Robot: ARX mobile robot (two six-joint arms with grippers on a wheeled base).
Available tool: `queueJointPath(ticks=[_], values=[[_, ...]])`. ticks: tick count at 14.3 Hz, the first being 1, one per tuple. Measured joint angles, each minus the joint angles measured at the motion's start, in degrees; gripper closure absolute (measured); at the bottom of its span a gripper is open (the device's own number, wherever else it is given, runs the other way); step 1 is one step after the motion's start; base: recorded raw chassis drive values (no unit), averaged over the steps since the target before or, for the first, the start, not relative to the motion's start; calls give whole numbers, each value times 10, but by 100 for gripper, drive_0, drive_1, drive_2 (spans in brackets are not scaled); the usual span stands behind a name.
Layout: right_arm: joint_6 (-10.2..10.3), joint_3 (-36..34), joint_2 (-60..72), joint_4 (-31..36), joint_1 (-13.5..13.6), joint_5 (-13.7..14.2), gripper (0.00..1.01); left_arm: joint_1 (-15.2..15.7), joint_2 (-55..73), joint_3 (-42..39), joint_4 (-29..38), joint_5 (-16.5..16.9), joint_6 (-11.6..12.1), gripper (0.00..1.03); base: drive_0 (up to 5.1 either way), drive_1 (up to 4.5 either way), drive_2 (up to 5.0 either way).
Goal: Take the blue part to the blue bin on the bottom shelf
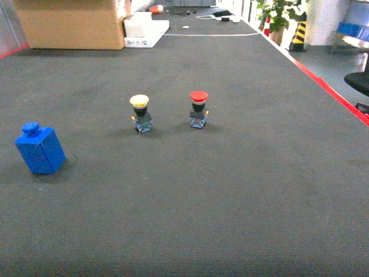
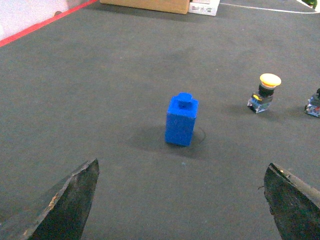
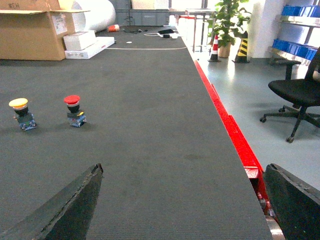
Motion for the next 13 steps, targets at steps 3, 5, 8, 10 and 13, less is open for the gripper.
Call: queueJointPath(ticks=[3,5,8,10,13], values=[[0,0,0,0,0,0,3,-1,438,120,245,40,0,5,0,0,0],[0,0,0,0,0,0,3,2,520,150,263,45,6,5,0,0,0],[0,0,0,0,0,0,3,18,601,199,278,53,14,5,0,0,0],[0,0,0,0,0,0,3,28,650,234,278,56,26,5,0,0,0],[0,0,0,0,0,0,3,36,711,298,272,52,42,5,0,0,0]])
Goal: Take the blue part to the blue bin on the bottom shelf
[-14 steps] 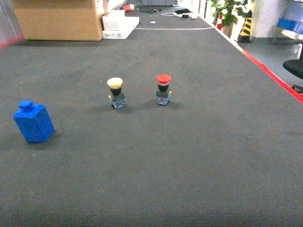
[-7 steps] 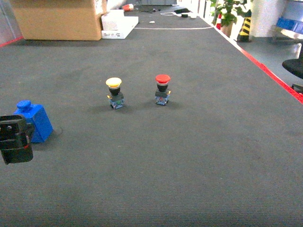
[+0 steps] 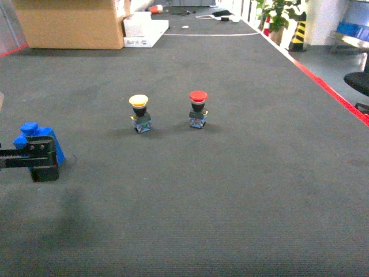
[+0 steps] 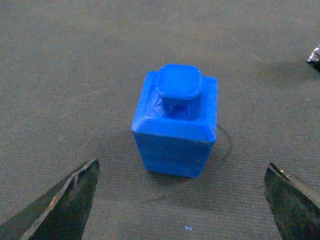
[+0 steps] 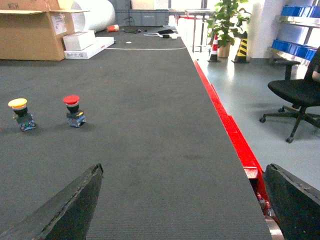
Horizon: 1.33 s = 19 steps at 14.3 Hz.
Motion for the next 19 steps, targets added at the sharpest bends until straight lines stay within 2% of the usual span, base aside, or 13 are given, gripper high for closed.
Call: queueJointPath(ticks=[5,9,10,13,14,16,18,19], values=[[0,0,0,0,0,0,3,7,85,98,-36,-10,13,5,0,0,0],[0,0,0,0,0,0,3,10,111,139,-75,-10,9,7,0,0,0],[0,0,0,0,0,0,3,14,111,143,-76,-10,9,24,0,0,0],[0,0,0,0,0,0,3,20,108,143,-85,-4,8,55,0,0,0],[0,0,0,0,0,0,3,21,93,130,-87,-3,9,59,0,0,0],[0,0,0,0,0,0,3,21,31,69,-57,8,6,59,0,0,0],[0,0,0,0,0,0,3,16,-75,-31,10,0,8,59,0,0,0],[0,0,0,0,0,0,3,11,-155,-90,14,-11,10,59,0,0,0]])
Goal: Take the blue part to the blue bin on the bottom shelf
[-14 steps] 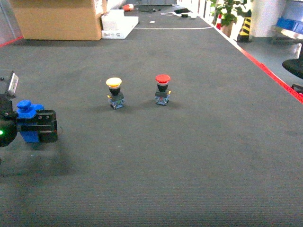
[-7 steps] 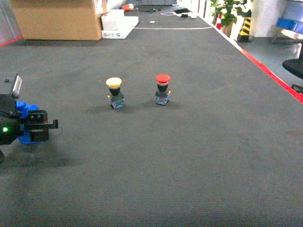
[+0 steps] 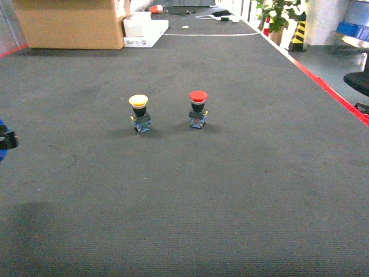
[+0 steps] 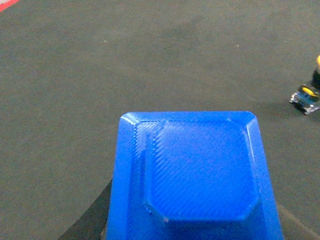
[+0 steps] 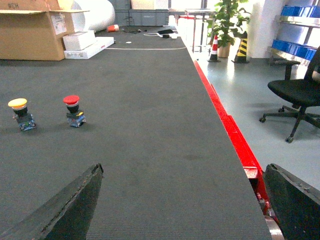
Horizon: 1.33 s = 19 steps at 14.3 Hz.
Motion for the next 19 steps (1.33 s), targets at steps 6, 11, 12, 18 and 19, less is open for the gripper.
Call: queueJointPath(ticks=[6,11,12,18,19], values=[[0,0,0,0,0,0,3,-145,-648,-106,-411,-156,-18,60,0,0,0],[0,0,0,0,0,0,3,-233,-775,-99,-535,-259,-42,60,0,0,0],[0,0,0,0,0,0,3,-231,-775,-99,-532,-258,-42,60,0,0,0],[0,0,0,0,0,0,3,-258,-769,-96,-517,-274,-40,60,0,0,0],[0,0,0,0,0,0,3,-262,-768,-96,-517,-276,-41,60,0,0,0]])
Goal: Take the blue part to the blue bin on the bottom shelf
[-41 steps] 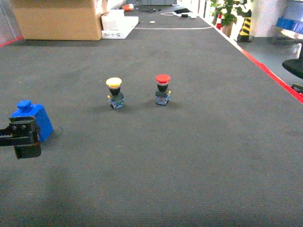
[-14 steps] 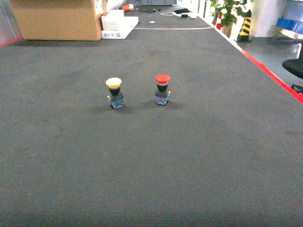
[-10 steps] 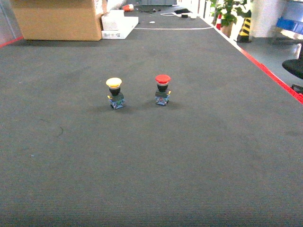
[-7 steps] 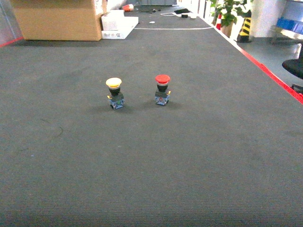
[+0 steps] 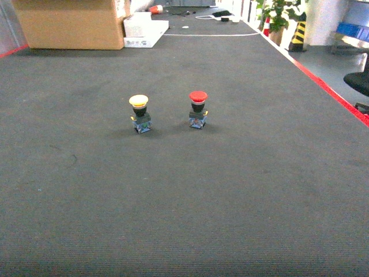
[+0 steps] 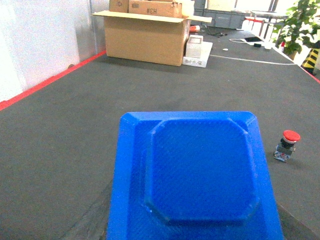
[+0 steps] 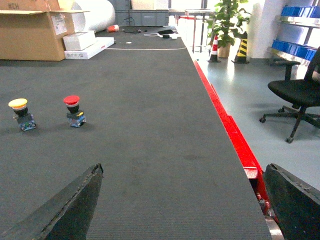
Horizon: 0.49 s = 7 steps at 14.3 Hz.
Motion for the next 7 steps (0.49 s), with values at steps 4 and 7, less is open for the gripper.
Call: queueJointPath(ticks=[4,7], values=[[0,0,0,0,0,0,3,-1,1,0,0,0,-1,60,0,0,0],[0,0,0,0,0,0,3,-1,1,0,0,0,-1,60,0,0,0]])
